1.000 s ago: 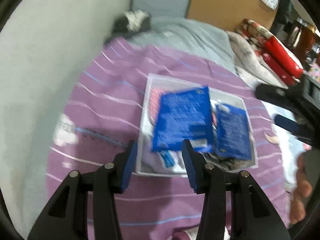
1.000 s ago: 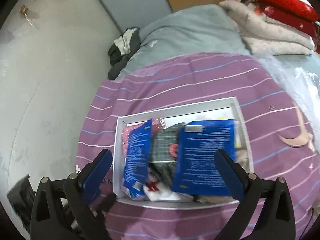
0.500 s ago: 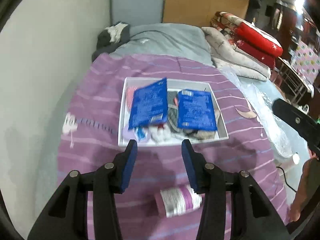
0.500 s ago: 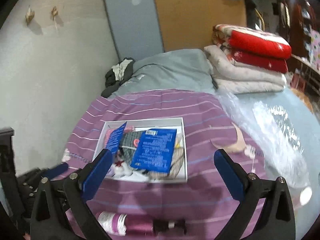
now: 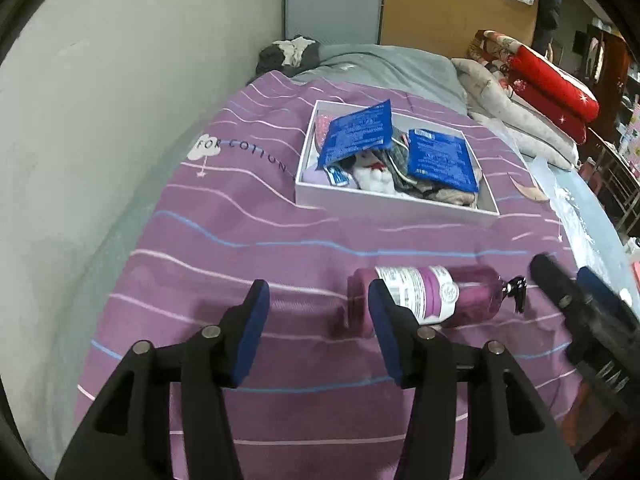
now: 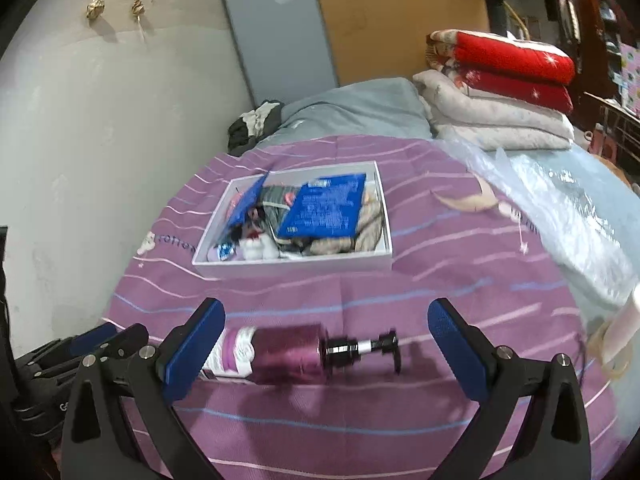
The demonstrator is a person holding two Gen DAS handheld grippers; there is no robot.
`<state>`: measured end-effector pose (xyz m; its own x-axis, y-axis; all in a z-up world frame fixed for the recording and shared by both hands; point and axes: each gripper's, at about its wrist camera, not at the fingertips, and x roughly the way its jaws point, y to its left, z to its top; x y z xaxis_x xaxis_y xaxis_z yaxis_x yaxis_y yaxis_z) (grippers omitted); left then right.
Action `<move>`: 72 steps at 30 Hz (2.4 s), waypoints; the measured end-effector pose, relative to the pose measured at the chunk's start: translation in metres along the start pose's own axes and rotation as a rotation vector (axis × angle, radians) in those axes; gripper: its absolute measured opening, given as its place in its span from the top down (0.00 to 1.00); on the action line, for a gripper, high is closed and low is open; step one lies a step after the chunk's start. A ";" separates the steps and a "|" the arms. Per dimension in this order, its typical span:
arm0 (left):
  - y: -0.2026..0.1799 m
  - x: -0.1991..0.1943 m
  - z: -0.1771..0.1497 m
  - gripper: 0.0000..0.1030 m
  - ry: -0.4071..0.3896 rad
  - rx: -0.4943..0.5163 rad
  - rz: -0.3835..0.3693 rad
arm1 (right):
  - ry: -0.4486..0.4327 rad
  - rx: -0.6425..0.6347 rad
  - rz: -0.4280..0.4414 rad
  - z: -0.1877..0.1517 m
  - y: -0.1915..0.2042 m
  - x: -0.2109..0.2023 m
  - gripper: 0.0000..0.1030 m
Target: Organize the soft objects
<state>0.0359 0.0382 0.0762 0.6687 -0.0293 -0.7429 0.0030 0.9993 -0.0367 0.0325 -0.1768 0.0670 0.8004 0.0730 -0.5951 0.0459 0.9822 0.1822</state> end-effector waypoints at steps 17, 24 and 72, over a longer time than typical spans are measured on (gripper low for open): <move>-0.003 0.019 -0.040 0.46 -0.050 0.043 0.066 | -0.130 -0.115 -0.094 -0.041 0.016 -0.012 0.00; 0.000 0.014 -0.042 0.46 -0.073 0.030 0.074 | -0.142 -0.202 -0.156 -0.045 0.033 -0.013 0.00; -0.001 0.030 -0.040 0.46 -0.021 0.056 0.101 | -0.028 -0.085 -0.160 -0.043 0.009 0.005 0.00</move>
<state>0.0264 0.0350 0.0276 0.6829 0.0712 -0.7270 -0.0237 0.9969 0.0754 0.0115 -0.1601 0.0317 0.8033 -0.0895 -0.5888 0.1247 0.9920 0.0193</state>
